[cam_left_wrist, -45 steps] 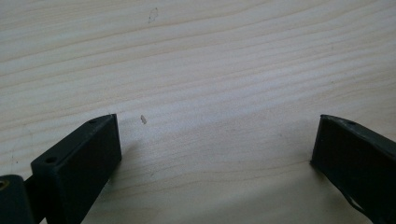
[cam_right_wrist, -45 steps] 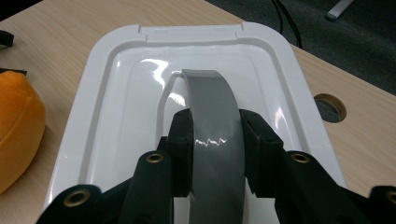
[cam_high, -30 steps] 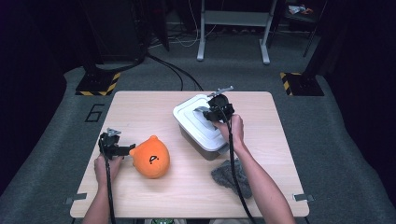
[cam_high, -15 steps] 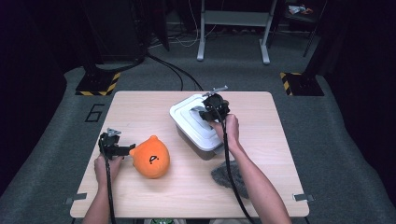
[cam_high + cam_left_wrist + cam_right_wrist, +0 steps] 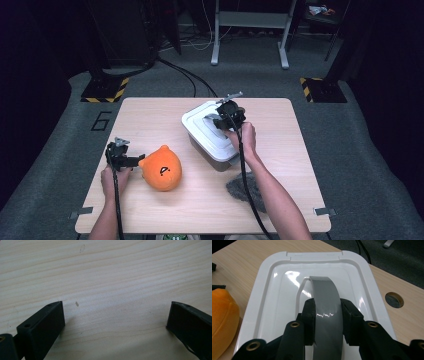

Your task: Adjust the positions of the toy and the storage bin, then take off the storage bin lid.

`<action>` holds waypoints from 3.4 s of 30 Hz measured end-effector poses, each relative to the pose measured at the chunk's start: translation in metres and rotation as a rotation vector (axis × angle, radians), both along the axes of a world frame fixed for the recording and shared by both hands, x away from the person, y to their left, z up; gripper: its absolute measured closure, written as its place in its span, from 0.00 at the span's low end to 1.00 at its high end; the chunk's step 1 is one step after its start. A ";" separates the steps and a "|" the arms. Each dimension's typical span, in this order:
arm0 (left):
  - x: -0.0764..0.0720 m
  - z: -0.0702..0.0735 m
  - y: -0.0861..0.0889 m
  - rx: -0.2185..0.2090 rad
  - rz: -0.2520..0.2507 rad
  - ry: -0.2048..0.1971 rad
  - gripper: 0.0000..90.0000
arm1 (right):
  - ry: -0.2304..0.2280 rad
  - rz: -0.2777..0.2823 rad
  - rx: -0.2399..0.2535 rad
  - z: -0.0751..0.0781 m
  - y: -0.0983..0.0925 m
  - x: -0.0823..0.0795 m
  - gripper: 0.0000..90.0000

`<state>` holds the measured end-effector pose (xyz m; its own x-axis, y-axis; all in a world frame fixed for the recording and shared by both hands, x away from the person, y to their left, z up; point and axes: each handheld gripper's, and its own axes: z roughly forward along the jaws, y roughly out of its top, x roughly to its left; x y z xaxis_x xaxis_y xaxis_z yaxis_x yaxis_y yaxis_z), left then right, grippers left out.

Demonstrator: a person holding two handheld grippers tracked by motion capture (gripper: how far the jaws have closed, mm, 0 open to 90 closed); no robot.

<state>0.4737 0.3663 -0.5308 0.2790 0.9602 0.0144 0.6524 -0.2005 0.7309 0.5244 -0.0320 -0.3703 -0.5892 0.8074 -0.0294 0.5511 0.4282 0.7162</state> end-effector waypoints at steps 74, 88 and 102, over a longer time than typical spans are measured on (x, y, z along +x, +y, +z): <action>0.000 0.000 0.000 -0.003 0.001 0.000 0.01 | -0.098 -0.199 0.045 0.058 -0.132 -0.016 0.74; 0.000 0.000 0.000 -0.001 0.000 0.000 0.01 | -0.090 -0.273 0.046 0.049 -0.163 -0.015 0.74; 0.000 0.000 0.000 0.000 0.001 0.001 0.01 | -0.056 -0.369 0.035 0.020 -0.186 -0.003 0.74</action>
<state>0.4738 0.3664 -0.5309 0.2784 0.9604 0.0138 0.6529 -0.1998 0.7306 0.5213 -0.2185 -0.3500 -0.2564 0.9663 -0.0221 0.6234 0.1828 0.7602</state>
